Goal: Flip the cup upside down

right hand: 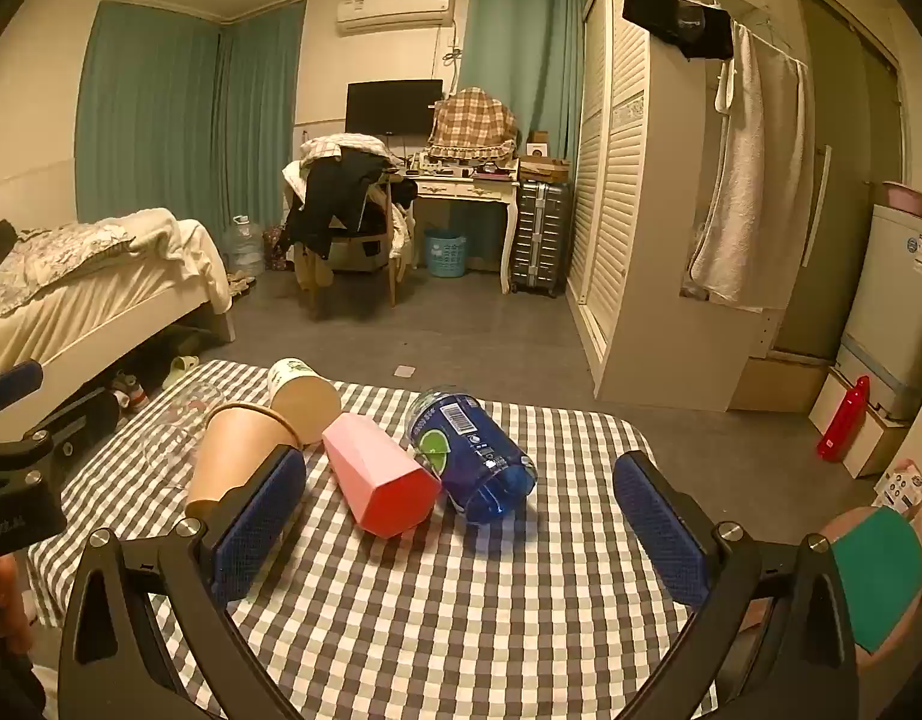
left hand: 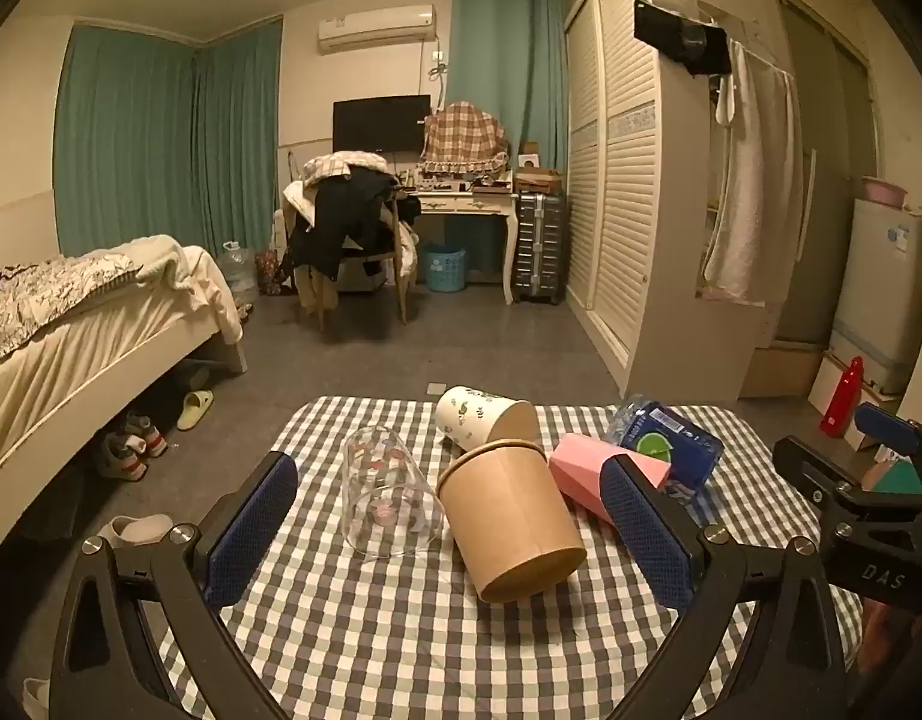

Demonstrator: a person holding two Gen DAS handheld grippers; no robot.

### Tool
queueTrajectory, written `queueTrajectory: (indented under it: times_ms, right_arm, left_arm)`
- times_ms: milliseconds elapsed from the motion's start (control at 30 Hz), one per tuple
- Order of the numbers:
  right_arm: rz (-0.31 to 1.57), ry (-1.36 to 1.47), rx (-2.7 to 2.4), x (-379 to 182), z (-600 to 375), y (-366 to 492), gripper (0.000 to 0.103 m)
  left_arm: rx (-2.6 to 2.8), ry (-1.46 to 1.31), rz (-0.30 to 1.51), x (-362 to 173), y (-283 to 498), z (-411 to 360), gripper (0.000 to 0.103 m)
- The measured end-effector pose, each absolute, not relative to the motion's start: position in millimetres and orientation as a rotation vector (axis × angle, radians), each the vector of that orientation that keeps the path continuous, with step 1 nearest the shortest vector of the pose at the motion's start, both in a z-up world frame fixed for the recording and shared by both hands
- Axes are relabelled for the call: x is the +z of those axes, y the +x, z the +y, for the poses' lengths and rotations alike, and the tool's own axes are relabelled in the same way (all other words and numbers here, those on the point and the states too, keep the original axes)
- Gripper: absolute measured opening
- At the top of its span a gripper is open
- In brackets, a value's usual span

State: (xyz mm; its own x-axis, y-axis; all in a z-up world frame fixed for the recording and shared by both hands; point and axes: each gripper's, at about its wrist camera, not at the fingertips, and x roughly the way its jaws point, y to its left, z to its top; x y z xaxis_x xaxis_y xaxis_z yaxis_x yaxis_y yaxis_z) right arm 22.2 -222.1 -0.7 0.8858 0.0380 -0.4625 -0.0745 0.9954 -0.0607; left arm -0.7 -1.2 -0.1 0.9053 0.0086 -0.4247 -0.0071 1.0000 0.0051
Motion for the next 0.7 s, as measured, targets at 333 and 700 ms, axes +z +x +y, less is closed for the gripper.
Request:
queueTrajectory:
  times_ms: [333, 700]
  right_arm:
    - [0.478, -0.07, 0.061, 0.5, -223.9, 20.4, 0.103]
    - [0.479, -0.075, 0.068, -3.0, -220.2, 18.6, 0.103]
  left_arm:
    - [0.013, -0.02, 0.461, 1.4, 3.9, 6.0, 0.103]
    - [0.012, -0.018, 0.459, 0.1, 3.1, 8.1, 0.103]
